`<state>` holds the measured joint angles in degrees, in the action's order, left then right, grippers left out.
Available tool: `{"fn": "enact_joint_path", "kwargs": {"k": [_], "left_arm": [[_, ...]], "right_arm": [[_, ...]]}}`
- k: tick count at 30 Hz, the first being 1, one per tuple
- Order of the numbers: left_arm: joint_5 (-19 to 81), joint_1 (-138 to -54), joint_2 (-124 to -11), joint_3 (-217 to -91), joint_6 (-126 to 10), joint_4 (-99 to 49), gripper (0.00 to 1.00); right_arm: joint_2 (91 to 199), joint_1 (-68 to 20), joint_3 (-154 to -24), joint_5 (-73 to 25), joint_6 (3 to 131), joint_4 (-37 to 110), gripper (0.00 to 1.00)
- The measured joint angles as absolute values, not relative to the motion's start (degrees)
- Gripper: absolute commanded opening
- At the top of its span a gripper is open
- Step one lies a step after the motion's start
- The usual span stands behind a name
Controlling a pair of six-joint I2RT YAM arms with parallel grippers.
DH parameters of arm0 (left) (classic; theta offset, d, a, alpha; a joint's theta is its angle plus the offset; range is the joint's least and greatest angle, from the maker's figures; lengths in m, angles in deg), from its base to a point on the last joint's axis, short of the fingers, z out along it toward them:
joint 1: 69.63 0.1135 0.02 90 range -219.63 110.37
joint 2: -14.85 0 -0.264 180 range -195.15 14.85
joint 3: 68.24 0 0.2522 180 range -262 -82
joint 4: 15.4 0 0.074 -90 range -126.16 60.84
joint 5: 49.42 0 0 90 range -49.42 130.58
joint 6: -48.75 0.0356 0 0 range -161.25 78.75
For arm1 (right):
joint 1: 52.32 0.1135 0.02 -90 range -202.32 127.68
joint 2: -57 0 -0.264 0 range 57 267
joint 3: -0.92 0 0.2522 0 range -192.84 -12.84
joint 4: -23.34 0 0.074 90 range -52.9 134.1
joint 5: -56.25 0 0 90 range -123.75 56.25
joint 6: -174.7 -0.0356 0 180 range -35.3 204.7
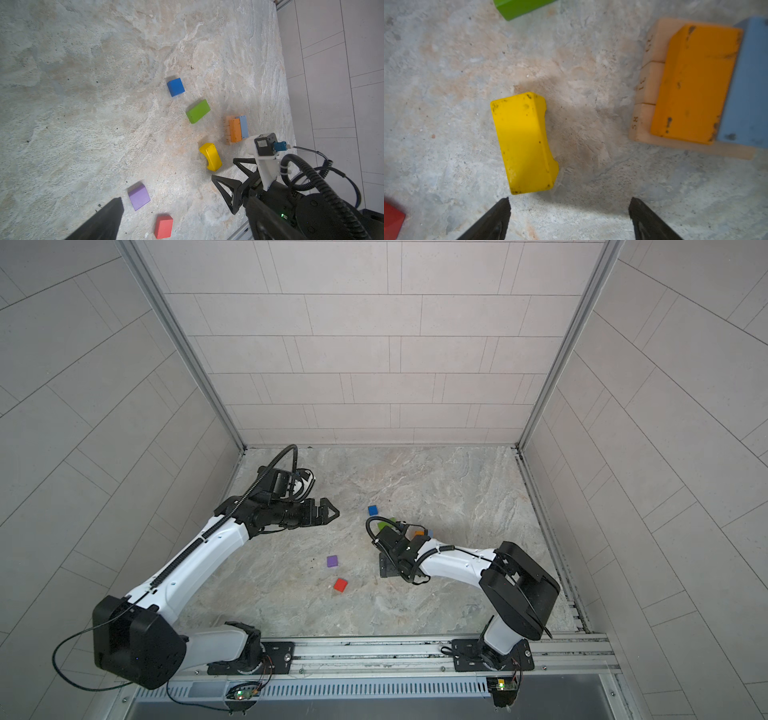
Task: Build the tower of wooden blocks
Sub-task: 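Lower the right gripper around the yellow arch block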
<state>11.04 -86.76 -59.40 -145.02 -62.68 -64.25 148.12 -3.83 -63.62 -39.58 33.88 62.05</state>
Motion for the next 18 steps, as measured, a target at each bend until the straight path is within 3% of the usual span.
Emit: {"fn": "enact_joint_path", "kwargs": {"k": [18], "left_arm": [[9.88, -86.63, -59.36, -144.67, -62.85, -63.24, 1.0]], "right_arm": [[152.95, 0.28, -69.39, -50.09, 22.34, 64.87, 0.89]]}}
